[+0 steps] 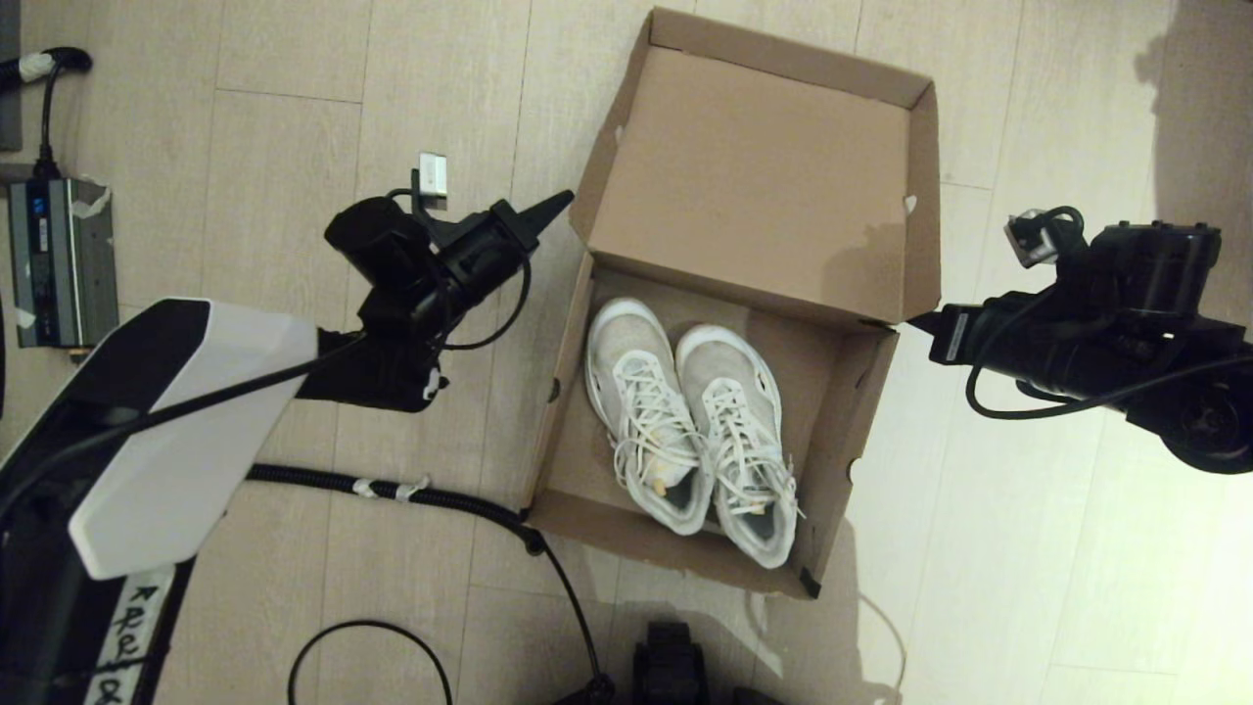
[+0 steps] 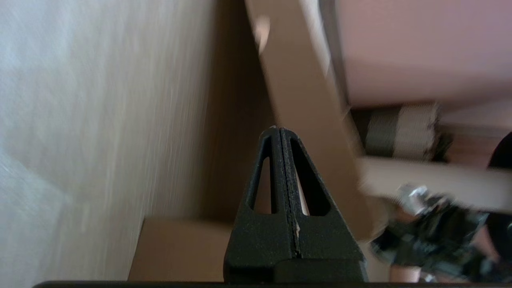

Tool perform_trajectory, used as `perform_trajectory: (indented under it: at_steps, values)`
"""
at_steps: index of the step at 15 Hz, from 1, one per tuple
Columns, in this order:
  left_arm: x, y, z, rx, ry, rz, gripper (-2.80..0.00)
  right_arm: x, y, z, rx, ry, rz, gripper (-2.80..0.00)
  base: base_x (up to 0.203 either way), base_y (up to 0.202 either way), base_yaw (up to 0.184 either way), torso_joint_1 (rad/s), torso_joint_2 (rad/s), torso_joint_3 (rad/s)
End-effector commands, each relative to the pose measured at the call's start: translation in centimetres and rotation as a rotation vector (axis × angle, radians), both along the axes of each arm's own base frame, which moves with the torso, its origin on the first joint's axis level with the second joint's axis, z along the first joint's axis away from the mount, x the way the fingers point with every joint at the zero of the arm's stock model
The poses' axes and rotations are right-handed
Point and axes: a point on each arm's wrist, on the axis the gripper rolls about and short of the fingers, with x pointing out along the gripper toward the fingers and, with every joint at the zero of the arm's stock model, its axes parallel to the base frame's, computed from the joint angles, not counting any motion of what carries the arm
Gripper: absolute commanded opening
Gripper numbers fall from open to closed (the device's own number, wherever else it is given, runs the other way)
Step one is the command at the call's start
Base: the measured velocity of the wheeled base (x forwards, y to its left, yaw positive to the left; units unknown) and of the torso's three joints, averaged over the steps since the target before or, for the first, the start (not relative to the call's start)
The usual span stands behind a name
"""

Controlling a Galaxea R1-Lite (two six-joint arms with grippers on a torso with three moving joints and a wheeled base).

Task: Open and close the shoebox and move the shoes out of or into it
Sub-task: Close the shoe box

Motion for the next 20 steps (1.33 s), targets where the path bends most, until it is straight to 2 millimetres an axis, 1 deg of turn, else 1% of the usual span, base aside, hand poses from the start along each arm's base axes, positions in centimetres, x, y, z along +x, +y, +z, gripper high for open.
perform_trajectory:
  at_steps: [1, 4, 7, 10, 14, 16, 18, 20]
  values:
    - [0.5, -0.9, -1.6, 0.02, 0.012, -0.009, -2.8, 0.0, 0.0, 0.1, -0.003, -0.008, -0.007, -2.8, 0.0, 0.0, 0.0, 0.0, 0.0, 0.0]
    - [0.8, -2.3, -2.4, 0.026, 0.021, -0.033, -2.8, 0.2, 0.2, 0.2, -0.006, -0.013, -0.013, -2.8, 0.0, 0.0, 0.0, 0.0, 0.0, 0.0]
    - [1.1, -2.8, -2.8, 0.032, 0.035, -0.042, -2.8, 0.9, 0.2, 0.1, -0.018, -0.022, -0.012, -2.8, 0.0, 0.0, 0.0, 0.0, 0.0, 0.0]
    - [0.9, -2.4, -3.5, 0.043, 0.063, -0.037, -2.8, 1.7, 0.1, 0.4, -0.018, -0.035, -0.018, -2.8, 0.0, 0.0, 0.0, 0.0, 0.0, 0.0]
    - [-0.3, -1.2, -4.5, 0.096, 0.114, -0.09, -2.8, 2.6, -0.5, 0.2, -0.017, -0.037, -0.035, -2.8, 0.0, 0.0, 0.0, 0.0, 0.0, 0.0]
    - [-0.7, -1.0, -4.8, 0.104, 0.131, -0.097, -2.8, 3.1, -0.7, 0.1, -0.016, -0.038, -0.04, -2.8, 0.0, 0.0, 0.0, 0.0, 0.0, 0.0]
    - [-1.2, -0.9, -5.5, 0.108, 0.147, -0.098, -2.8, 3.4, -1.6, 0.3, -0.017, -0.047, -0.066, -2.8, 0.0, 0.0, 0.0, 0.0, 0.0, 0.0]
    - [-2.0, -0.7, -6.0, 0.116, 0.173, -0.102, -2.8, 4.1, -3.5, 0.7, -0.014, -0.065, -0.11, -2.8, 0.0, 0.0, 0.0, 0.0, 0.0, 0.0]
